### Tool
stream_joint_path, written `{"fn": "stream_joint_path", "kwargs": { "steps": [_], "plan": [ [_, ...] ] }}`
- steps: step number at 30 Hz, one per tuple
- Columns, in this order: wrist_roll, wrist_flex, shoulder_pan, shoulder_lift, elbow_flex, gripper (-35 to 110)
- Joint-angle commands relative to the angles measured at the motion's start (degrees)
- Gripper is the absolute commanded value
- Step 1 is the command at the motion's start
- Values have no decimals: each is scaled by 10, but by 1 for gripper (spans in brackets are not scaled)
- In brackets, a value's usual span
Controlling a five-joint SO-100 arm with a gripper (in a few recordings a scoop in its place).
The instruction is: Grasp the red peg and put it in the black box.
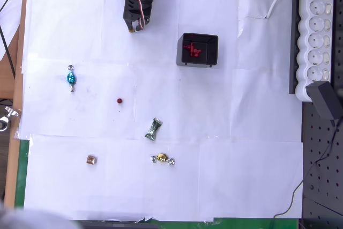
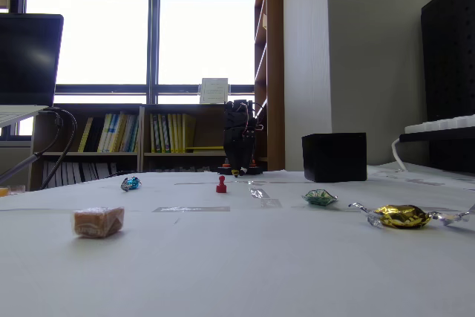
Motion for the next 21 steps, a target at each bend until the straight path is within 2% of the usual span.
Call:
{"fn": "stream_joint_path", "kwargs": {
  "steps": [1, 15, 21],
  "plan": [
    [1, 49, 11, -51, -47, 1],
    [1, 49, 11, -51, -47, 1],
    [1, 46, -51, -51, -47, 0]
  ]
}}
